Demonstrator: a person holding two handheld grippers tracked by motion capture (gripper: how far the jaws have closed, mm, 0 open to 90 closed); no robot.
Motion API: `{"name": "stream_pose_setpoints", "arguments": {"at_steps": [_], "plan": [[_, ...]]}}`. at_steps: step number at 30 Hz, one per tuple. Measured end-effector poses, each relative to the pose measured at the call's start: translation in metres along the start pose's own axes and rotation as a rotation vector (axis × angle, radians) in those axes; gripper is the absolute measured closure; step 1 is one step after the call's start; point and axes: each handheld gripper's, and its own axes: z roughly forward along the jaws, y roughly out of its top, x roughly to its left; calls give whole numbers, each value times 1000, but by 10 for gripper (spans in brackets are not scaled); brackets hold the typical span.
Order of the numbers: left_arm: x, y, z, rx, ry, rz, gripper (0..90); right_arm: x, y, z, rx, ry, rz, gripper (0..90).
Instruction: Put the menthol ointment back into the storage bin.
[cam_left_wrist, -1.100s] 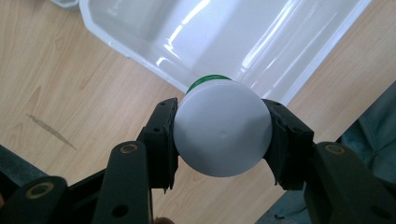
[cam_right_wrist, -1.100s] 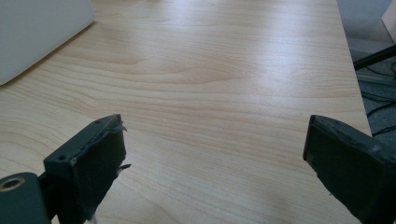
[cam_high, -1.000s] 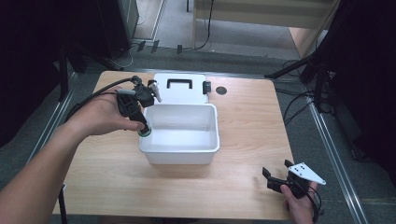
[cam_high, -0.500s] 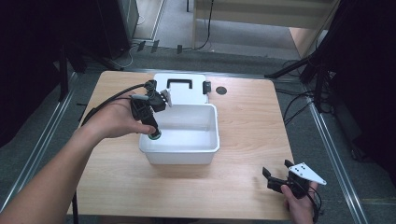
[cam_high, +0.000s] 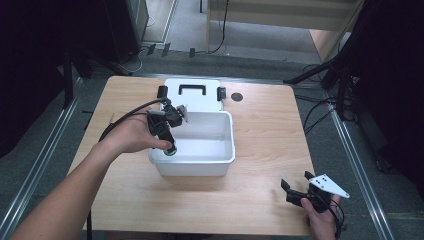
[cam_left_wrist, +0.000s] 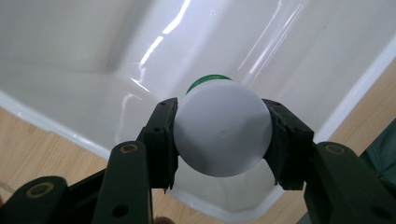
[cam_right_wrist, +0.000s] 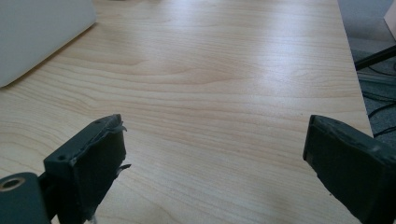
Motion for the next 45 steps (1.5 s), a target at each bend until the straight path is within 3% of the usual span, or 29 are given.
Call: {"name": "stream_pose_setpoints", "arguments": {"at_steps": [9,13,17,19,29,45], "plan": [[0,4,20,1,17,-13,513,0,0,0,-3,2,1,60],[1,5,28,4,13,-24,514,0,0,0,-3,2,0,60],[2,5,36,22,10,-9,513,0,0,0,0,1,1,60],[0,5,41,12,6,-24,513,0,0,0,0,1,1,61],[1,5,53,20,11,-30,513,0,0,0,1,2,1,62],[-5,10,68,45,36,4,513,0,0,0,1,2,1,62]]}}
